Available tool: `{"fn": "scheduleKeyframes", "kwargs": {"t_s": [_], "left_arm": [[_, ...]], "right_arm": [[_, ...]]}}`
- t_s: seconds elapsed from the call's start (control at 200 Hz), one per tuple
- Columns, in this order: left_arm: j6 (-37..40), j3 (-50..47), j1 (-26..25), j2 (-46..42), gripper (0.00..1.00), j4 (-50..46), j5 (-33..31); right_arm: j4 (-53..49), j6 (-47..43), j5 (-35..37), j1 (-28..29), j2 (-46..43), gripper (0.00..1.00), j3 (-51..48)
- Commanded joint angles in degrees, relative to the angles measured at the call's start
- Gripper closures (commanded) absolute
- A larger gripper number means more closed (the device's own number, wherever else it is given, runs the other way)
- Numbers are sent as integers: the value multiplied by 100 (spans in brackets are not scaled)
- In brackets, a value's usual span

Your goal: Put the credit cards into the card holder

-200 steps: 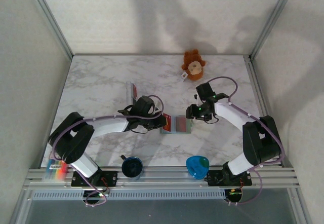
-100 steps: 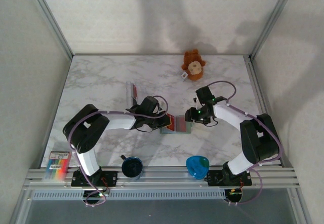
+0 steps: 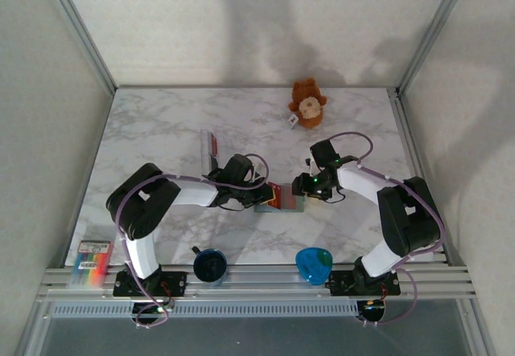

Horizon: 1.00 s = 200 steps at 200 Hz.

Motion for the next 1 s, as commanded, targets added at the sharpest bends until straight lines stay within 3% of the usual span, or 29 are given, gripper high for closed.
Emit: {"fn": "scheduleKeyframes", "kwargs": {"t_s": [0.0, 0.596, 0.996], "left_arm": [[-3, -121, 13, 121, 99, 70, 63], [-308, -264, 30, 171, 99, 395, -39], [-657, -313, -3, 303, 98, 842, 22]], "right_arm": [[80, 46, -93, -15, 7, 44, -94], [371, 179, -390, -72, 34, 46, -272], [713, 229, -692, -72, 186, 58, -357]]}}
